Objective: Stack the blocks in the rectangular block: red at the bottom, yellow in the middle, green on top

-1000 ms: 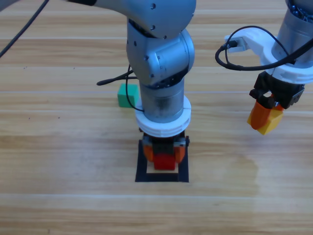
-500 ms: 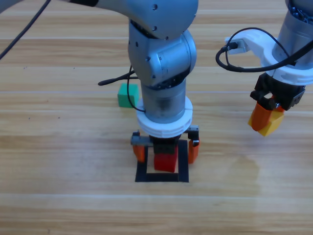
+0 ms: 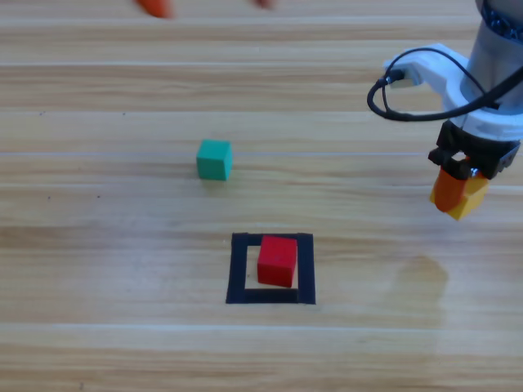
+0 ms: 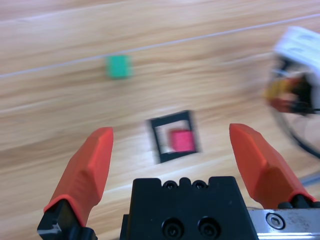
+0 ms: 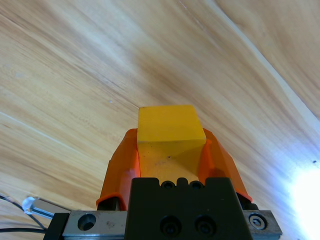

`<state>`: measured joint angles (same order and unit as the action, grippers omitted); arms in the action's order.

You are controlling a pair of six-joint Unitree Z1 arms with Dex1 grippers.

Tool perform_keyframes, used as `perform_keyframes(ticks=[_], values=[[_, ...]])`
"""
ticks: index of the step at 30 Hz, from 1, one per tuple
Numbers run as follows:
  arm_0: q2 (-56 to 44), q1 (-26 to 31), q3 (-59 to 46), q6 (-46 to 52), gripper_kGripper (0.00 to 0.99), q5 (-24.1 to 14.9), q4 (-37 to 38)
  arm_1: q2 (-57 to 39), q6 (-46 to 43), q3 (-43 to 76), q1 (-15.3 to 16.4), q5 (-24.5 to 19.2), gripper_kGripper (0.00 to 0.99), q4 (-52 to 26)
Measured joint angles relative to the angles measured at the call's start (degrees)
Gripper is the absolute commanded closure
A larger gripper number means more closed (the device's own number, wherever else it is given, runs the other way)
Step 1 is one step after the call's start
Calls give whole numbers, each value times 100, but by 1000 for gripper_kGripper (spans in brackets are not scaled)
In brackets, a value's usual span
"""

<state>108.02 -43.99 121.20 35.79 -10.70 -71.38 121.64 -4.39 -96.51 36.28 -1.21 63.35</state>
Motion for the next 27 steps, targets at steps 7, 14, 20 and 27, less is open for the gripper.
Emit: perform_keyframes(ticks=[7, 14, 20, 27], values=[[-245, 1931, -2661, -1665, 0, 500, 1368, -625, 102, 288, 810, -74, 990, -78], [780, 2357, -1203, -1957, 8, 529, 654, -748, 1047, 21, 1073, 970, 990, -277], [2036, 2359, 1014, -2028, 4, 701, -582, -712, 1907, -580, 1139, 1138, 990, -329], [2487, 2358, 1261, -2040, 0, 910, -612, -215, 3224, -794, 1329, 1139, 990, -299]])
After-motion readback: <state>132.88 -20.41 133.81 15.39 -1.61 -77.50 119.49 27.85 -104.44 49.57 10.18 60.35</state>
